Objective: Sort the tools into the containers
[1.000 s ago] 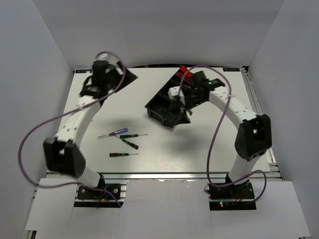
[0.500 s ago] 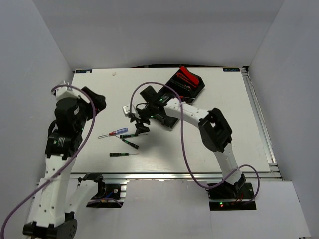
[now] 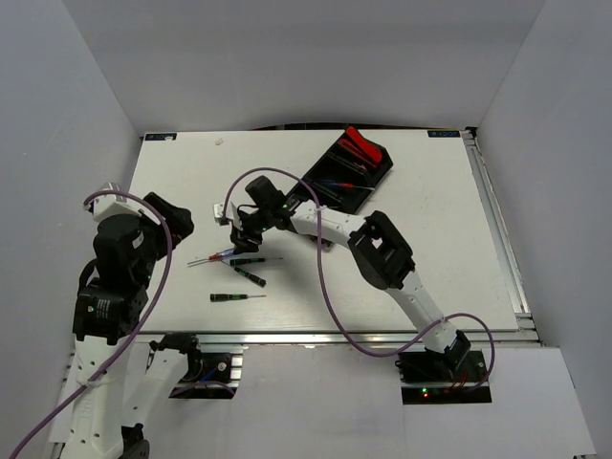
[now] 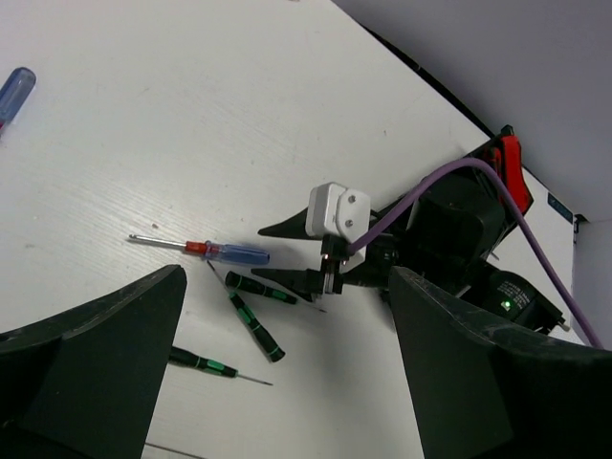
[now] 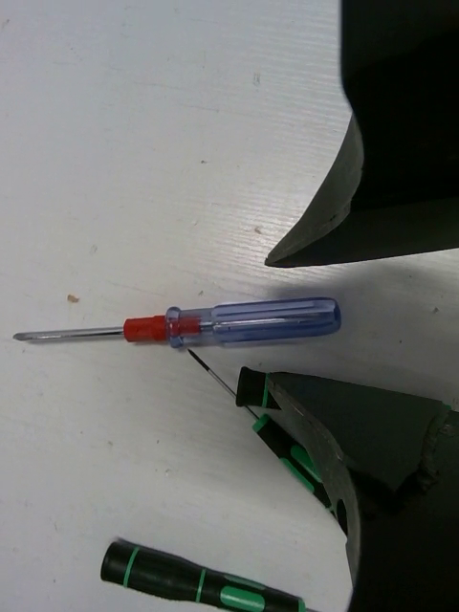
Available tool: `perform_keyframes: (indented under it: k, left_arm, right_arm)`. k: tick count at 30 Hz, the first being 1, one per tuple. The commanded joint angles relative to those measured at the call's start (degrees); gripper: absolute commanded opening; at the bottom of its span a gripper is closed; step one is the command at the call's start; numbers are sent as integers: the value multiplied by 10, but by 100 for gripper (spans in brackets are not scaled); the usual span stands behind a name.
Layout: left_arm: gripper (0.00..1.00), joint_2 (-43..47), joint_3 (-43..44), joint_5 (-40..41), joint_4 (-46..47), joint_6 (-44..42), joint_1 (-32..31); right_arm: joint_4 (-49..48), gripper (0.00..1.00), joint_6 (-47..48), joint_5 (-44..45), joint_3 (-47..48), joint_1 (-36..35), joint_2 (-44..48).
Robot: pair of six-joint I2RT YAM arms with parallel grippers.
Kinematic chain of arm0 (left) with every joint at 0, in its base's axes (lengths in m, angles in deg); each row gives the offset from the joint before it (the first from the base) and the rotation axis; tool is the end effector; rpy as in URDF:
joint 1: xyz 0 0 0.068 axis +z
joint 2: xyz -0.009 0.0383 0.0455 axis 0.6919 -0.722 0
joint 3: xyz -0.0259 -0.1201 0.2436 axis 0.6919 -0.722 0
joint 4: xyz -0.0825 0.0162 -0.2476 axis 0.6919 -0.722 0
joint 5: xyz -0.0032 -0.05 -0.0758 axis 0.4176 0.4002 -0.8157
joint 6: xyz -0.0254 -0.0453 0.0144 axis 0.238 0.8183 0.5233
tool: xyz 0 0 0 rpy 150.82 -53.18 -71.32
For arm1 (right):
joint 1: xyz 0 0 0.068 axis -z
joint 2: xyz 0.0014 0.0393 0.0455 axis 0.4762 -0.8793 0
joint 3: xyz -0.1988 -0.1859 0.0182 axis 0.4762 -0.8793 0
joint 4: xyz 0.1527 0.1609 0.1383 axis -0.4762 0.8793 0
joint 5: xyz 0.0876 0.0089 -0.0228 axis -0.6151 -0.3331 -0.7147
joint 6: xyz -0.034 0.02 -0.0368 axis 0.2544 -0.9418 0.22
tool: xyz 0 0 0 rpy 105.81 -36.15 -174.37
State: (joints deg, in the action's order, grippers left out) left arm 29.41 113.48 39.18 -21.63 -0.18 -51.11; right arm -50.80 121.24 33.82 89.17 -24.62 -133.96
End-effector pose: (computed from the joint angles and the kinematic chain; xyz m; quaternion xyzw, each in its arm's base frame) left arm 0.0995 -0.0041 0.4009 -0.2747 0.7857 -0.1100 0.5433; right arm 0.3089 0.4471 0.1766 -0.7019 0.5024 0.3469 0.3669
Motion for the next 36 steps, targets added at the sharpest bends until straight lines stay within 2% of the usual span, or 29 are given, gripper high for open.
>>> perform_keyframes:
  k: [1,14,17,21,29,32,36]
  left_arm:
    - [98,11,-11,-4,-20,15,0]
    - [98,24,-39,-17,-21,43,-1]
    - [98,23,-39,-14,-22,42,0]
    - [98,18,-36,-12,-22,42,0]
    - [98,21,-46,-17,-21,46,0]
    - [98,15,-50,-16,-20,50,-1]
    - [98,1,-47,-12,-19,48,0]
  right_arm:
    - [-31,55,-12,9,21,-3,-13]
    - [-34,55,-10,39,42,-12,-47]
    - [-13,50,1,52,62,-18,-61]
    - [5,38,21,69,76,-27,-68]
    - [15,31,31,75,85,-30,-72]
    - [15,23,31,73,94,-29,-76]
    - [-4,20,-1,51,113,-24,-66]
